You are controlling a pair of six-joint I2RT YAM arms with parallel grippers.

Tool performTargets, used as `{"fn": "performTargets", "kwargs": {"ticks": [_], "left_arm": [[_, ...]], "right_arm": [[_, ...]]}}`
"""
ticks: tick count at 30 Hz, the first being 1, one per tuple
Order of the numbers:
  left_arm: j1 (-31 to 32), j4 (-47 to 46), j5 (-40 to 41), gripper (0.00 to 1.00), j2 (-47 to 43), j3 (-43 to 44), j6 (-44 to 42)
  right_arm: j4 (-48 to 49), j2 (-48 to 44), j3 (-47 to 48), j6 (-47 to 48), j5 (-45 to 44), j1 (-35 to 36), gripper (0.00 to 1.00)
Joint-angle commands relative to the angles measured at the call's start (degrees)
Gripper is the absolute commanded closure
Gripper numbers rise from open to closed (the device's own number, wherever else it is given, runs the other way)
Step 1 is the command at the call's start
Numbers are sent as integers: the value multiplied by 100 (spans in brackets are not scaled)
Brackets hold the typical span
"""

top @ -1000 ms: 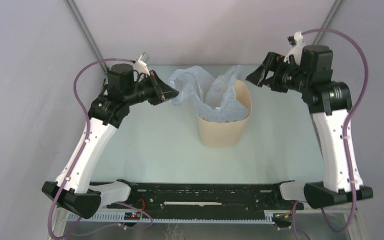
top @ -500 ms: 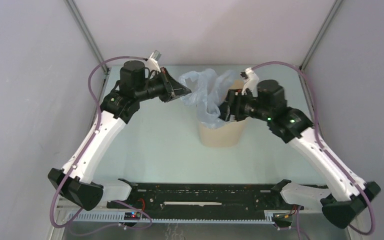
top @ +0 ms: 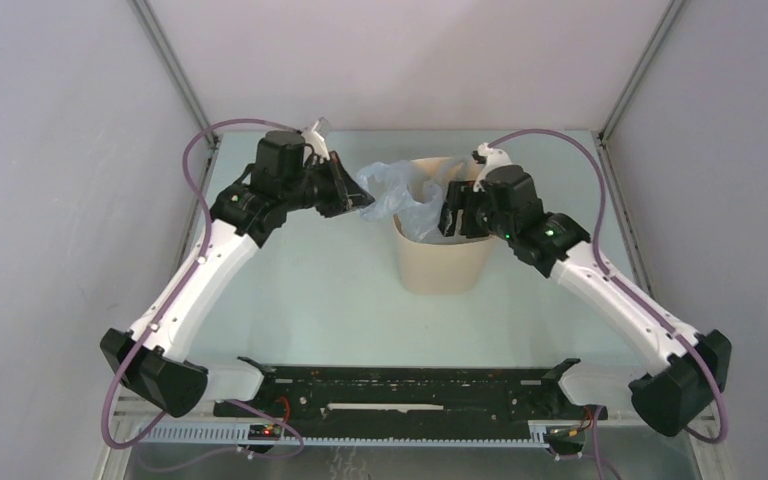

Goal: Put the trash bags into the trash bin

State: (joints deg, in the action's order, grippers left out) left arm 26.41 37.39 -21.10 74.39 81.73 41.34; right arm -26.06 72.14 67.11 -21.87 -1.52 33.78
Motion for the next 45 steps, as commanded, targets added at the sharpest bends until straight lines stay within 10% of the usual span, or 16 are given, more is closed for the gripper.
{"fn": "performTargets", "kwargs": {"ticks": [1, 10, 30, 36, 45], "left_arm": [[22, -177, 182, 100, -293, -124, -381], [22, -456, 14, 100, -830, -723, -624], [82, -579, -490, 100, -874, -772, -780], [63, -405, -303, 100, -917, -790, -538], [-95, -342, -558, 100, -829, -759, -339]], "right_arm": [[-590, -845, 302, -12, 279, -320, 21], [-1210, -848, 1265, -1310, 1614, -1529, 13], [-1807, 1741, 3078, -3316, 10, -1049, 21], [-1513, 1782, 3299, -2576, 451, -1287, 42], [-488, -44, 1829, -1954, 2959, -2623, 100]]}}
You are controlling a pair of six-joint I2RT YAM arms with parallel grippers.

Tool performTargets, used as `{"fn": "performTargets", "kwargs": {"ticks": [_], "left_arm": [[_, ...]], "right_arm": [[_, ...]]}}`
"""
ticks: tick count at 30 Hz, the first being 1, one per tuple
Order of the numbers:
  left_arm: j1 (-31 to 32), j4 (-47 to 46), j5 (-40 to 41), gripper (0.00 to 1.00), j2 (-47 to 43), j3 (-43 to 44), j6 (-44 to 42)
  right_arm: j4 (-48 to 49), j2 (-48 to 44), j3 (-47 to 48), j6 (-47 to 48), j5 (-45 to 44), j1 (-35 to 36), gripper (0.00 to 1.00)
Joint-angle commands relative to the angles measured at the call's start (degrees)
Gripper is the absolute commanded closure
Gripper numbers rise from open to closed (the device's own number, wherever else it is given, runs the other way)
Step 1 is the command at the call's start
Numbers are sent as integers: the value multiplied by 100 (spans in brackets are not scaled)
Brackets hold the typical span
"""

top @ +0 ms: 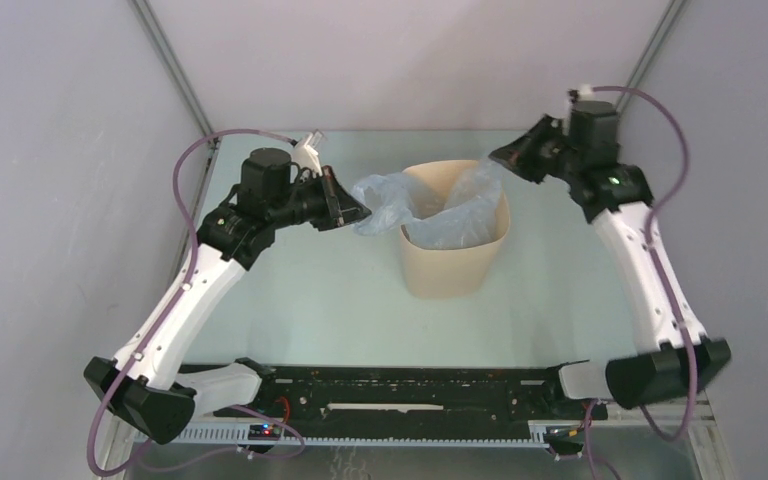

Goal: Put the trash bags into the trash bin

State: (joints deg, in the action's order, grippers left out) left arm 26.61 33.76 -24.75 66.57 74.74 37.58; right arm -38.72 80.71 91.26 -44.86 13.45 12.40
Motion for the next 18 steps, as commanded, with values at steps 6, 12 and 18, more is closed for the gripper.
{"fn": "performTargets", "kwargs": {"ticks": [6, 12, 18], "left_arm": [[-666, 1058, -164, 100, 407, 298, -575], [-630, 743, -551, 100, 70, -425, -314], [-243, 557, -462, 100, 100, -634, -98]], "right_arm": [[175, -2099, -1153, 1540, 1946, -669, 100], [-1068, -3408, -2096, 1852, 1332, -634, 100], [-1299, -4034, -3151, 1490, 942, -622, 98]]}}
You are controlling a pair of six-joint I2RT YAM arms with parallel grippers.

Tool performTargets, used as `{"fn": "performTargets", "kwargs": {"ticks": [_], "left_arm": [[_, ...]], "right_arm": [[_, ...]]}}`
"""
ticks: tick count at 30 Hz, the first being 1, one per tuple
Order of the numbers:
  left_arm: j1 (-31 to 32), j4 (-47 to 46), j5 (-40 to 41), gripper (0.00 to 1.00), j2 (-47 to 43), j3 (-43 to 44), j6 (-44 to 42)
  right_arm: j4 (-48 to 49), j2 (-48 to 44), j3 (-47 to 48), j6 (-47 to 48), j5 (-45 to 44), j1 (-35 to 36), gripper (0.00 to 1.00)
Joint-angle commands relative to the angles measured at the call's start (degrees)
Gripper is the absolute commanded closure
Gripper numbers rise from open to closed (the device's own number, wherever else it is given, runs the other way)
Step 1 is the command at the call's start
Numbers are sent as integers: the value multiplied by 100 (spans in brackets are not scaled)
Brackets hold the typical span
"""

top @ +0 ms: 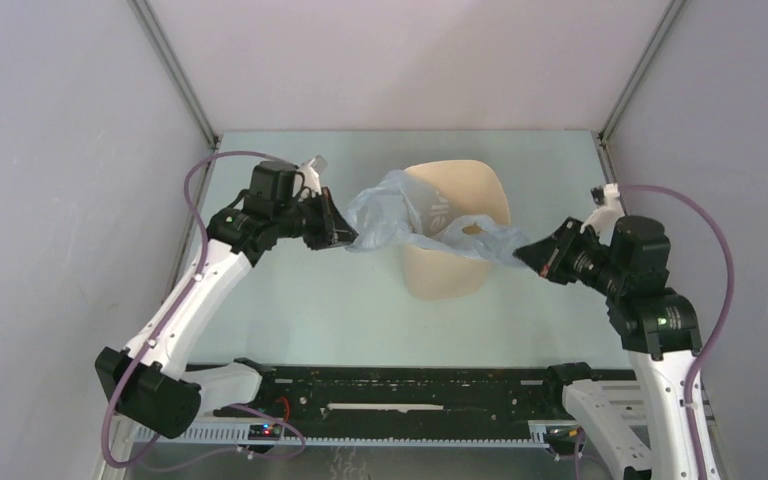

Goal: Put the trash bags into the trash bin

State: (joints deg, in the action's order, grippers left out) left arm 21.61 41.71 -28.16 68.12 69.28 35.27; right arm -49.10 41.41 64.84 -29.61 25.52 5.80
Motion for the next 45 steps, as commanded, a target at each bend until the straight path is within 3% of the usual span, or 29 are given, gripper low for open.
{"fn": "performTargets", "kwargs": {"ticks": [1, 7, 14, 17, 23, 27, 31, 37, 45], "left_arm": [[375, -244, -27, 100, -11, -77, 119], [696, -148, 392, 100, 455, -305, -60], [696, 7, 802, 100, 402, -376, -377], [705, -105, 707, 100, 415, -553, -275], [704, -155, 677, 100, 414, -557, -265], [705, -163, 653, 100, 454, -512, -275], [721, -194, 654, 100, 472, -474, -270], [730, -190, 668, 100, 530, -374, -311], [731, -128, 669, 100, 670, -225, -373]], "right_arm": [[-224, -156, -624, -86, -309, 43, 95], [-676, 132, -491, 326, -236, -61, 71], [-1566, 375, 976, 1086, -450, -53, 31], [-1511, 550, 1577, 1353, -515, -53, 21], [-494, 1439, 2359, 1568, 188, 32, 17], [-37, 2256, 2811, 1645, 425, 464, 16], [-137, 3125, 3205, 2227, 699, 973, 14], [-1553, 4379, 4408, 3527, -722, 2174, 16], [-1680, 4133, 3711, 3963, -1646, 2724, 17]]}}
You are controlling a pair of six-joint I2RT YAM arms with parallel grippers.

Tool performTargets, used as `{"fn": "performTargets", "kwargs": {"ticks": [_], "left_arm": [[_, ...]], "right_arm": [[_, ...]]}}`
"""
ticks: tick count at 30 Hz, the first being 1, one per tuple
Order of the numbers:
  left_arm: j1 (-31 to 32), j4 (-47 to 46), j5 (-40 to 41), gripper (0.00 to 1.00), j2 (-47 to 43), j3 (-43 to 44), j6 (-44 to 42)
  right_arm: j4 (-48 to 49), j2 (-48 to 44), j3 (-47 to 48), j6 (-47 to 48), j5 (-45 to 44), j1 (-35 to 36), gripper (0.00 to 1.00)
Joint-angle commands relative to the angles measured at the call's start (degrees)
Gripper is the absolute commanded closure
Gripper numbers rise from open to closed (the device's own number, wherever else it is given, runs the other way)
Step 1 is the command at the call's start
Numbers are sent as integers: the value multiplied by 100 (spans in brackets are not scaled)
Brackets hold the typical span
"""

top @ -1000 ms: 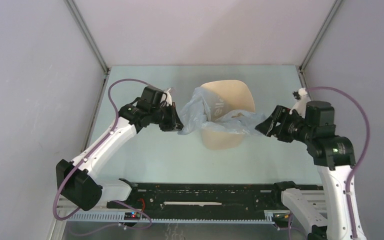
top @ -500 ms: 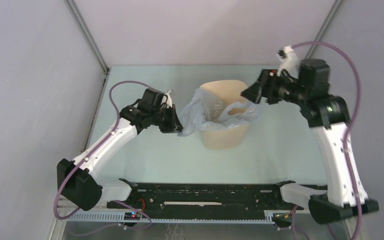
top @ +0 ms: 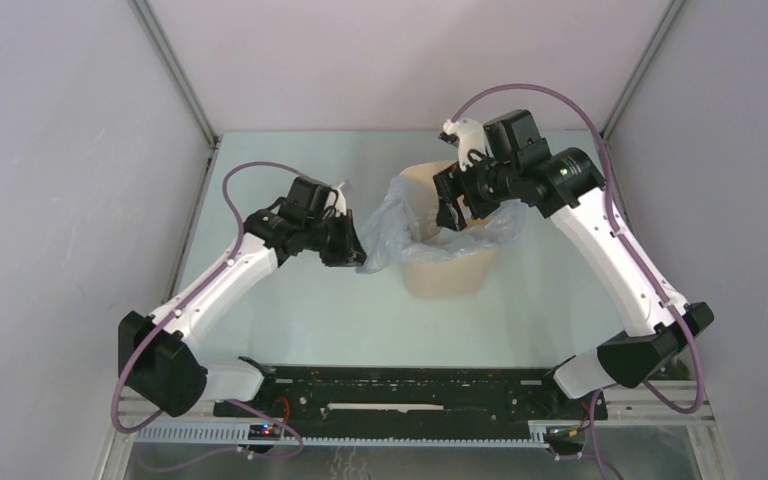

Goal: Put the trash bags into the trash bin

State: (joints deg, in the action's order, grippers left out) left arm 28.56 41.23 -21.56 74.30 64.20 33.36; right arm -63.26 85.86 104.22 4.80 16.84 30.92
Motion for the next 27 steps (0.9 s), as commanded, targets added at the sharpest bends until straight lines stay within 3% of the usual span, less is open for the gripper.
{"fn": "performTargets", "kwargs": {"ticks": [1, 6, 10, 13, 16, 17, 22, 27], "left_arm": [[36, -59, 11, 100, 84, 314, -202], [36, 39, -13, 100, 219, 441, -237], [36, 64, -3, 100, 251, 486, -227], [36, 86, 30, 100, 243, 501, -227], [36, 84, 28, 100, 251, 505, -185], [36, 86, 21, 100, 258, 510, -167], [36, 69, 129, 100, 208, 570, -146], [36, 58, 343, 100, 121, 631, -137]], "right_arm": [[-283, -344, -284, 533, -884, 273, 17], [-315, -386, -397, 546, -1498, 558, 17], [-291, -316, -455, 668, -1676, 721, 27], [-271, -308, -433, 595, -1820, 789, 53], [-155, -343, -337, 418, -2257, 794, 92], [-82, -378, -302, 304, -2437, 775, 100], [594, -958, -470, -518, -3026, 422, 100], [1631, -2054, -1516, -1939, -3046, -417, 100]]}}
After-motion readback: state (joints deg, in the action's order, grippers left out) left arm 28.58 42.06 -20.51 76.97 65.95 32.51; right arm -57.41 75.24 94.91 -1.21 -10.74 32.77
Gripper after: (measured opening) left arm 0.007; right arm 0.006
